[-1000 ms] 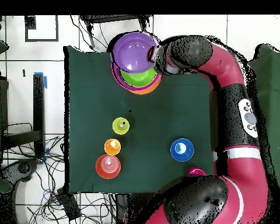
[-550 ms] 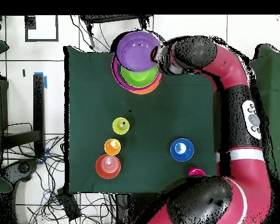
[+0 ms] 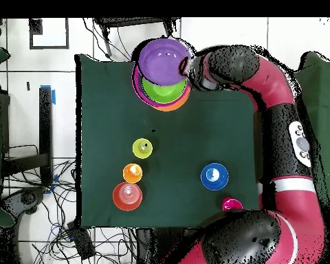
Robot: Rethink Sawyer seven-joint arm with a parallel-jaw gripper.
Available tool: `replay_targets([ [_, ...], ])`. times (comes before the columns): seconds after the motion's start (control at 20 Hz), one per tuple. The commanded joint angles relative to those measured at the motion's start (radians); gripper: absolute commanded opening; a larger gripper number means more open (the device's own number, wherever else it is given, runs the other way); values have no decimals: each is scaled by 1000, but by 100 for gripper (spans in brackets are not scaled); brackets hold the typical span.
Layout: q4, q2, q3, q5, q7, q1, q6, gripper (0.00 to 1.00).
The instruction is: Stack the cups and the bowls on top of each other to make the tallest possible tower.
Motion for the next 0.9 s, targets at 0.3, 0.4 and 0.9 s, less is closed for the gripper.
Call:
replay_targets([
  [0.3,140,-34,14,-2,-113,-67,49,0],
  [0.4,143,-29,21,-3,-118,-73,44,0],
  [0.9,189,-26,40,-7,-94,-86,-6,0],
])
